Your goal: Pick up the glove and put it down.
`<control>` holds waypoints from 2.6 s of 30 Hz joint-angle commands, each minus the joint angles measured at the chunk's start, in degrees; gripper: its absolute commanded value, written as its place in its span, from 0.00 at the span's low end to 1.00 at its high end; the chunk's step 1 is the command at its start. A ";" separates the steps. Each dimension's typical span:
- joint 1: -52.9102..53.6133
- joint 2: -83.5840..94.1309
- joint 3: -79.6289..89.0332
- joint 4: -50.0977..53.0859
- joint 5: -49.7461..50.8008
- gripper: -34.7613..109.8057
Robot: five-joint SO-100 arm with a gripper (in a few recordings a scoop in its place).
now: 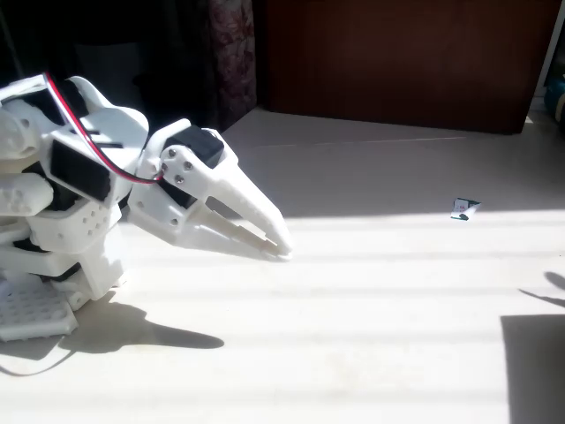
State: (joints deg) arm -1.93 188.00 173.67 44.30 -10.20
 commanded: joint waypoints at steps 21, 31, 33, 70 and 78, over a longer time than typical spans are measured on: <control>0.70 0.53 4.66 -0.26 -0.26 0.24; 0.70 0.53 2.02 13.36 -0.18 0.24; 0.70 0.53 0.44 18.90 -0.26 0.24; 0.62 0.53 -0.97 25.93 -0.26 0.24; 0.62 0.53 -0.97 25.93 -0.26 0.24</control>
State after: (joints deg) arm -1.93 188.17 175.43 69.96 -10.20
